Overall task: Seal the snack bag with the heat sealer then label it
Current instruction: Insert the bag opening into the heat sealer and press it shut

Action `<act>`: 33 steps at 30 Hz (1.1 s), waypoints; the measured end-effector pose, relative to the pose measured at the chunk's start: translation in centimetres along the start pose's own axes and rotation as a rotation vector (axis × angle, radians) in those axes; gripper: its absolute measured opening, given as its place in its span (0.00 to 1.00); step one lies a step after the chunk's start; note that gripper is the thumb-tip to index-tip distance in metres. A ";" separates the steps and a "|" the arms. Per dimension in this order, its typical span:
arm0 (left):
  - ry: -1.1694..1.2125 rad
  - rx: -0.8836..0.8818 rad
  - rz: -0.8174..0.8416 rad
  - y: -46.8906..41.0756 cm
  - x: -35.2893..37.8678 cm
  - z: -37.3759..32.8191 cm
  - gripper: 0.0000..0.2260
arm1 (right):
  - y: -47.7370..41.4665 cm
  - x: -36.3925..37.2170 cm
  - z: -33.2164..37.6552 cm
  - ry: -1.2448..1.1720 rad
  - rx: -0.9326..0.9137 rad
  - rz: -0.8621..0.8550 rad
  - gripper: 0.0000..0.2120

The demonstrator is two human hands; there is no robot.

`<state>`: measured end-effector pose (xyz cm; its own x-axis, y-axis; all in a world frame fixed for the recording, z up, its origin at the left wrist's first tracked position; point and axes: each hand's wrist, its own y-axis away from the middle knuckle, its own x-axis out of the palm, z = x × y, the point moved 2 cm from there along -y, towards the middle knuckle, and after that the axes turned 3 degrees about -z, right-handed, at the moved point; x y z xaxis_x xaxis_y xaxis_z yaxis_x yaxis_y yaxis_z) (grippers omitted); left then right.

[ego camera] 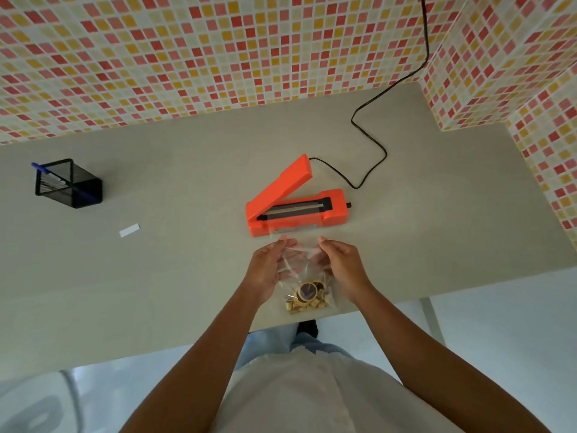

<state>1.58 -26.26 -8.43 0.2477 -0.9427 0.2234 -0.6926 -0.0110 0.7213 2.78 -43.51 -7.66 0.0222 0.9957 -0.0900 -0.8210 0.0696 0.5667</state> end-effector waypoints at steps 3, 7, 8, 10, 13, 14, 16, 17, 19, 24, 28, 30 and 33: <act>0.000 0.007 0.003 0.1 0.1 -0.1 0.17 | 0.1 -0.1 0.1 0.000 0.009 0.000 0.19; -0.014 -0.007 -0.002 0.3 0.3 -0.2 0.17 | 0.1 -0.2 0.2 0.007 0.008 -0.016 0.17; -0.012 -0.010 -0.003 0.3 0.3 -0.3 0.17 | 0.1 -0.2 0.2 0.009 0.006 -0.019 0.16; -0.007 -0.018 0.000 0.3 0.3 -0.3 0.17 | 0.2 -0.2 0.3 0.008 0.002 -0.019 0.15; 0.006 -0.044 -0.004 0.4 0.4 -0.5 0.18 | 0.3 -0.1 0.4 0.003 0.000 -0.009 0.15; 0.011 -0.049 -0.008 0.4 0.4 -0.5 0.19 | 0.3 -0.1 0.4 0.004 -0.002 -0.007 0.15; 0.019 -0.051 -0.014 0.4 0.4 -0.5 0.19 | 0.2 -0.1 0.3 0.006 -0.005 -0.006 0.16; 0.023 -0.052 -0.016 0.5 0.4 -0.5 0.19 | 0.2 -0.1 0.3 0.003 -0.004 -0.005 0.16; 0.024 -0.052 -0.021 0.5 0.4 -0.6 0.19 | 0.2 -0.1 0.2 0.001 -0.003 -0.002 0.16; 0.021 -0.062 -0.030 0.5 0.4 -0.6 0.19 | 0.1 0.0 0.2 0.003 -0.003 0.008 0.17; 0.018 -0.074 -0.033 0.5 0.5 -0.8 0.18 | 0.0 -0.1 0.0 0.010 0.005 -0.003 0.17; 0.019 -0.079 -0.028 0.6 0.5 -0.9 0.18 | -0.1 -0.1 -0.1 0.023 0.008 -0.008 0.17; 0.021 -0.083 -0.018 0.7 0.5 -1.0 0.18 | -0.2 -0.2 -0.3 0.028 0.004 -0.016 0.17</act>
<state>1.88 -26.44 -7.17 0.2739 -0.9355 0.2231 -0.6299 0.0008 0.7767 2.77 -43.79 -8.06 0.0192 0.9923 -0.1220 -0.8182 0.0857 0.5685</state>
